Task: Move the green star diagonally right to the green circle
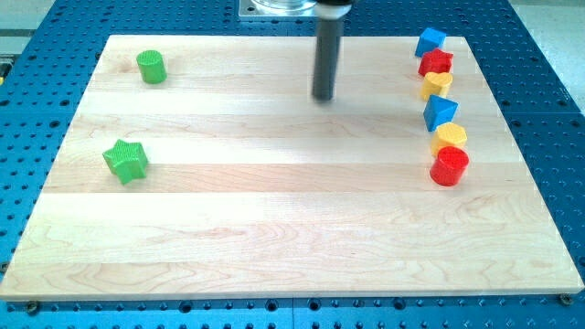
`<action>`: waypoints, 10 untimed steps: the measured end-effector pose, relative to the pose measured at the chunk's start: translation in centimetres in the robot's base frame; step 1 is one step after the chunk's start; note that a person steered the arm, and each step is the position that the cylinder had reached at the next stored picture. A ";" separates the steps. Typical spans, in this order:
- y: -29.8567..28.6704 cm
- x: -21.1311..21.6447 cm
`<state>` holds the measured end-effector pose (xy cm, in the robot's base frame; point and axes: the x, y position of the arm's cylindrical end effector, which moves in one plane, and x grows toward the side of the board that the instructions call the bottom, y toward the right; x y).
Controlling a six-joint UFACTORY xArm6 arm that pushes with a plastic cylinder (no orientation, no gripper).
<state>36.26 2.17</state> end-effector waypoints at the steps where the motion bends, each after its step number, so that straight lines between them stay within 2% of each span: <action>1: -7.2 -4.4; 2: -19.0 -0.4; 3: -23.5 5.8; 4: -24.4 6.4; 5: -25.2 10.6; 6: -16.8 14.0; 7: -11.5 16.4; 8: -20.9 16.5; 9: -17.7 14.0; 10: -9.1 15.0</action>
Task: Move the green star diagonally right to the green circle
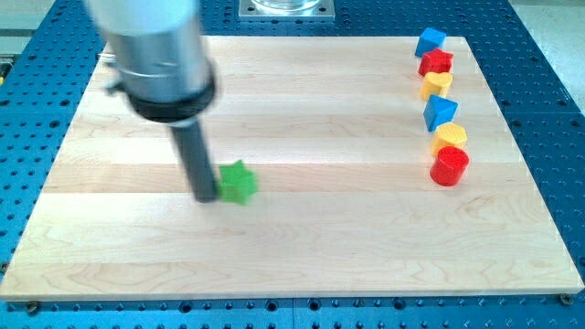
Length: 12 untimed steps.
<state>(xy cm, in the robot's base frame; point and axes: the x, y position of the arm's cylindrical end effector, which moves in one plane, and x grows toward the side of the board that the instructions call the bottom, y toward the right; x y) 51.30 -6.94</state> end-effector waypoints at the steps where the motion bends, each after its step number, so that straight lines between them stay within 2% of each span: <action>1: 11.3 3.5; 2: 6.4 4.5; 3: 1.3 2.0; 5: 10.2 -2.1; 6: 16.1 -1.4; 7: 17.4 -1.0; 8: 17.4 -3.4; 9: 19.5 -3.7; 12: 21.4 1.0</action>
